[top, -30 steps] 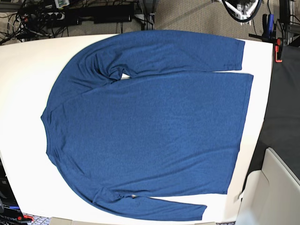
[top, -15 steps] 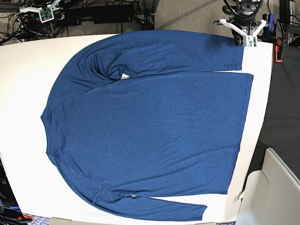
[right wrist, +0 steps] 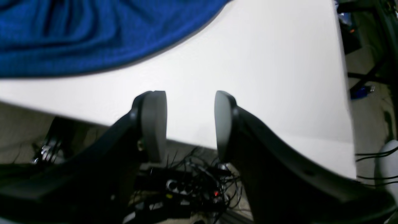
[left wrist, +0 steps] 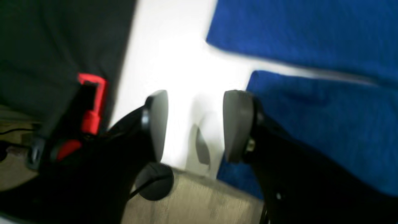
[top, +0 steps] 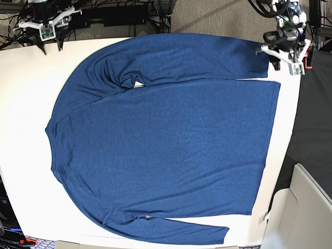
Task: Fold the T-shirt properly
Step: 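Move both grippers down toward the shirt's shoulder corners, then grasp the shoulder corners of the blue shirt with both grippers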
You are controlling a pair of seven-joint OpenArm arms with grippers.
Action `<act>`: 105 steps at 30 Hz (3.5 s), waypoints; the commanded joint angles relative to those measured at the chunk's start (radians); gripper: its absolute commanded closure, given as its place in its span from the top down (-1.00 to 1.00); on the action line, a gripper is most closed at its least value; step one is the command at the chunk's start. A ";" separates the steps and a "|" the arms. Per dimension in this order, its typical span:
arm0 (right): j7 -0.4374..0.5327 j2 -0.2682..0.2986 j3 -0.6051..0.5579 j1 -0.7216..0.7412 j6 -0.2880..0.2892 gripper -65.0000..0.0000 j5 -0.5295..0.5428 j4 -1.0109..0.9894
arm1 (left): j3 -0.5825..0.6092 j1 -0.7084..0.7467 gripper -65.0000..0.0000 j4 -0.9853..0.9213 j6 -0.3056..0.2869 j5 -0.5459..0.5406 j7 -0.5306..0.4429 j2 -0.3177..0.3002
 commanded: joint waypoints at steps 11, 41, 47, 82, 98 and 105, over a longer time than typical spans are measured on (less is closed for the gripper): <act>0.024 0.008 0.007 0.074 -0.006 -0.21 -0.003 0.014 | -0.001 0.011 -0.01 -0.064 -0.016 -0.206 0.061 -0.013; -0.372 0.007 0.008 0.291 -0.003 -0.20 0.275 0.014 | 0.015 0.014 -1.00 -0.107 -0.275 -0.339 0.066 -0.014; -0.500 0.007 0.008 0.340 -0.003 -0.19 0.520 0.011 | 0.015 0.014 -1.00 -0.107 -0.275 -0.339 0.066 -0.014; -0.524 -0.105 0.050 0.459 0.042 -0.99 0.847 -0.223 | 0.011 0.021 -1.00 0.000 -0.275 -0.338 0.066 -0.014; -0.524 -0.088 0.176 0.588 0.255 -0.99 0.847 -0.233 | -0.020 -0.198 -1.00 0.068 -0.275 -0.338 0.067 -0.013; -0.521 -0.090 0.176 0.725 0.255 -0.99 0.850 -0.342 | -0.018 -0.405 -1.00 0.037 -0.275 -0.336 0.170 -0.011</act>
